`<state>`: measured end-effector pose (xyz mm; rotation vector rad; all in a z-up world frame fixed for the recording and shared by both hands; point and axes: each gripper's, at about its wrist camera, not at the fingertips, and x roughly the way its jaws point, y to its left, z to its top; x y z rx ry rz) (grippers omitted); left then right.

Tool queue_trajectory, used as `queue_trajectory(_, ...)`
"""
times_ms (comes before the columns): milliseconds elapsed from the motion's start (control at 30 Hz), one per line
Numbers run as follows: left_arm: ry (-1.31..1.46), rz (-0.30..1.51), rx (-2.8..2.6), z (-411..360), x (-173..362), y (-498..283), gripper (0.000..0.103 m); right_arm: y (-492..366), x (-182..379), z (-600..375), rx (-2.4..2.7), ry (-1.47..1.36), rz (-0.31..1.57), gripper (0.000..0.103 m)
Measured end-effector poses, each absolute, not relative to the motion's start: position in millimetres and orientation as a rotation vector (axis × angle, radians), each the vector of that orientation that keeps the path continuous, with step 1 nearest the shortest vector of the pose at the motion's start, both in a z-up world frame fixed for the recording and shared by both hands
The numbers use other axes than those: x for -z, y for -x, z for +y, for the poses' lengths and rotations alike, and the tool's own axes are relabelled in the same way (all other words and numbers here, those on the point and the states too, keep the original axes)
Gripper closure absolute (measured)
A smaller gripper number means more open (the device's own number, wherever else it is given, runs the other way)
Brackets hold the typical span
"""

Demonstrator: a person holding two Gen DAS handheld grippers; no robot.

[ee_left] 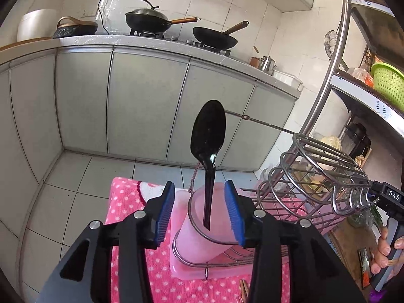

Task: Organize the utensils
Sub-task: 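Drop the spoon into the pink cup with the left tool while the right tool drops the chopstick in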

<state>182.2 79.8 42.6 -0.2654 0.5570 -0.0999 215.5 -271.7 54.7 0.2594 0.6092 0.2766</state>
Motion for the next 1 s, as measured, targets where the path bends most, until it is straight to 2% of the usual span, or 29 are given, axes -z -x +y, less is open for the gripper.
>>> queue_trajectory(267, 0.326, 0.579, 0.108, 89, -48, -155, 0.062, -189, -59, -277, -0.264, -0.243, 0.611, 0.059)
queue_trajectory(500, 0.293, 0.570, 0.135, 83, -55, -117, 0.054, -151, -55, -278, -0.271, -0.252, 0.612, 0.059)
queue_trajectory(667, 0.283, 0.588, 0.156, 77, -56, -97, 0.053, -130, -44, -274, -0.283, -0.262, 0.638, 0.058)
queue_trajectory(1000, 0.228, 0.791, 0.214, 51, -14, -81, 0.053, -104, 7, -260, -0.314, -0.293, 0.787, 0.058)
